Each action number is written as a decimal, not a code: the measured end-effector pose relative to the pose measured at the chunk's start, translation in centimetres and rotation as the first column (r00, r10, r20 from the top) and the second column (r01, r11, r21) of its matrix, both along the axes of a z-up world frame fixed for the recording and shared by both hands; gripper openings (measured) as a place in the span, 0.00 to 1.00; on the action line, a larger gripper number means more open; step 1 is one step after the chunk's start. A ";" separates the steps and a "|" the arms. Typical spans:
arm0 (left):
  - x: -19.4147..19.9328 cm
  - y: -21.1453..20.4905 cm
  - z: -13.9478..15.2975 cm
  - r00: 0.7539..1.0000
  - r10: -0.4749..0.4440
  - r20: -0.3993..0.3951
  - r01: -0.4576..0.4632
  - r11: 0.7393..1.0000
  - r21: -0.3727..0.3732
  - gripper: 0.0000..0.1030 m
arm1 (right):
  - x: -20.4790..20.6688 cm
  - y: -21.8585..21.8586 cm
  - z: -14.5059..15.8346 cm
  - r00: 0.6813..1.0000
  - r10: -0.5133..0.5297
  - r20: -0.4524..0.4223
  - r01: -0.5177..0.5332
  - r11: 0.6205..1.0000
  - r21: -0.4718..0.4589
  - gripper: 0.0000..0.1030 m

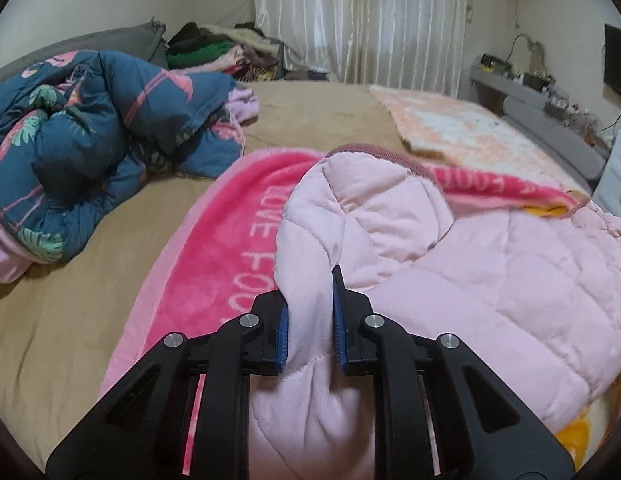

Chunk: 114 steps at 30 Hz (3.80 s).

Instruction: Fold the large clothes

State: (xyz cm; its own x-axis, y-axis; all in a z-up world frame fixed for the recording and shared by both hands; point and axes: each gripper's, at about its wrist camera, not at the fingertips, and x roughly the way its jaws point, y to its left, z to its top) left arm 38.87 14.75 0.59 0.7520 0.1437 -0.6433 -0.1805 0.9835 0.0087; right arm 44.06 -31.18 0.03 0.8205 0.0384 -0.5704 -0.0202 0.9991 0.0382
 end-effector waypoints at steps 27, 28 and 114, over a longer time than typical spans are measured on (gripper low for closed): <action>2.7 -1.5 -4.8 0.988 0.036 -0.149 -0.017 0.991 0.130 0.16 | 2.3 1.3 -7.7 0.973 -0.091 -0.214 0.061 0.988 -0.142 0.26; 2.5 -1.5 -4.6 0.987 0.036 -0.155 -0.016 0.991 0.130 0.19 | 2.2 1.2 -7.6 0.972 -0.088 -0.219 0.057 0.988 -0.142 0.27; -8.7 -0.1 -8.1 0.967 0.092 -0.238 -0.228 0.730 -0.644 0.91 | -11.5 -2.9 -8.8 0.932 -0.129 -0.339 0.281 0.848 0.450 0.96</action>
